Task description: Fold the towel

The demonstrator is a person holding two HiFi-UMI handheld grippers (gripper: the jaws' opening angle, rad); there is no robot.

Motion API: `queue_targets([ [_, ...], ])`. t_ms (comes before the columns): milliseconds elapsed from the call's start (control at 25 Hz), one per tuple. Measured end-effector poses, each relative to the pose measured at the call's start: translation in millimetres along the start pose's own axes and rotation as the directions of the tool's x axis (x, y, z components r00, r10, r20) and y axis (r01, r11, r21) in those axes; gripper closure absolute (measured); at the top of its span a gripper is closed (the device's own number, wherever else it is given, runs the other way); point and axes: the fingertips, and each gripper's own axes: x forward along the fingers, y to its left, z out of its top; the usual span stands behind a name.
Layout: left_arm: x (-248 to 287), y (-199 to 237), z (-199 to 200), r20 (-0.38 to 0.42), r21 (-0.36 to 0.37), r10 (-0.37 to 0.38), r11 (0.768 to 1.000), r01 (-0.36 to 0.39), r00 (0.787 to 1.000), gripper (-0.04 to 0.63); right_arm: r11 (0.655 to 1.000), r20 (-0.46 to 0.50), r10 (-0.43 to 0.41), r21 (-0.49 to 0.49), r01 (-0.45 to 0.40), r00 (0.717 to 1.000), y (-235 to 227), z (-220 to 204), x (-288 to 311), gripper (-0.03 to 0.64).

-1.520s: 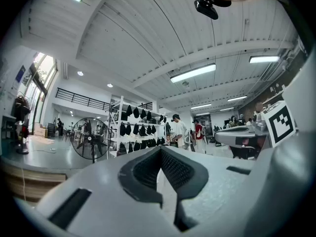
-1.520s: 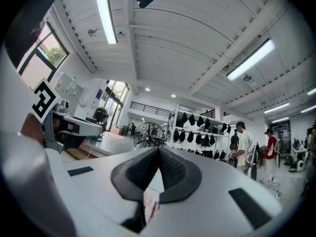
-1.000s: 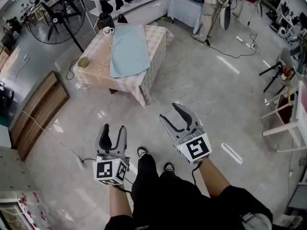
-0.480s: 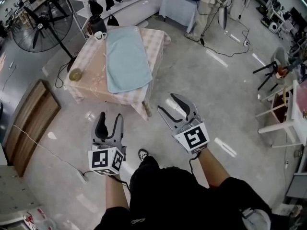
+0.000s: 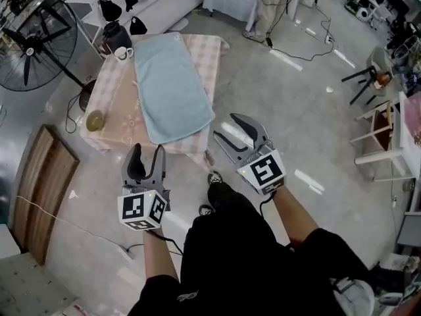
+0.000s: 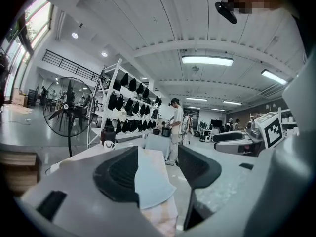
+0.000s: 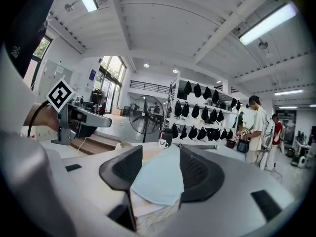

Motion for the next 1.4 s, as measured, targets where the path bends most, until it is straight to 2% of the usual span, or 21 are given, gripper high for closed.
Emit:
queue_targets([
  [280,95.0,48.2,-7.9,-0.075,0.003,-0.007,1.0,0.007,0.997,0.36,0.999,-0.034,0.051,0.003,-0.051,0.998,-60.3,-9.3,86.4,0.402],
  [480,158.9,79.2,-30.0,-0.163,-0.007,-0.007,1.0,0.006,0.987,0.36,0.987,-0.065,0.147,0.079,-0.142,0.987,-100.2,-37.5,140.4,0.4],
  [600,187.0,96.8,-59.4,-0.241,-0.002,0.006,1.0,-0.006,0.971,0.36,0.978,-0.118,0.193,0.098,-0.181,0.974,-114.8,-70.8,167.2,0.4],
  [720,198.2,110.4,-96.5,-0.334,-0.008,0.015,1.0,-0.019,0.942,0.36,0.957,-0.197,0.281,0.129,-0.259,0.939,-106.4,-113.1,184.8,0.4],
  [800,197.7,118.7,-126.4,-0.404,-0.001,0.019,1.0,-0.021,0.915,0.36,0.935,-0.238,0.344,0.171,-0.31,0.908,-95.8,-143.0,190.5,0.4],
  [960,191.4,135.3,-191.5,-0.534,-0.016,0.009,1.0,-0.02,0.845,0.36,0.907,-0.301,0.415,0.212,-0.364,0.859,-80.2,-195.5,201.1,0.4],
  [1080,179.6,136.2,-228.0,-0.609,-0.003,-0.022,1.0,0.025,0.793,0.36,0.881,-0.338,0.471,0.226,-0.416,0.815,-64.6,-224.5,200.3,0.4],
  [1160,173.7,130.7,-241.3,-0.645,0.011,-0.063,0.996,0.092,0.762,0.36,0.867,-0.358,0.497,0.234,-0.44,0.79,-58.7,-237.5,198.1,0.4],
  [1240,164.2,121.7,-251.9,-0.686,0.027,-0.118,0.982,0.188,0.718,0.36,0.854,-0.388,0.521,0.233,-0.466,0.761,-51.8,-249.1,191.3,0.4],
  [1320,155.2,114.4,-263.7,-0.731,0.067,-0.153,0.954,0.293,0.665,0.36,0.841,-0.422,0.538,0.22,-0.494,0.73,-46.8,-260.6,184.5,0.4],
  [1400,147.6,108.4,-280.3,-0.772,0.109,-0.172,0.912,0.395,0.611,0.36,0.833,-0.452,0.546,0.205,-0.513,0.705,-43.8,-271.2,180.1,0.4],
])
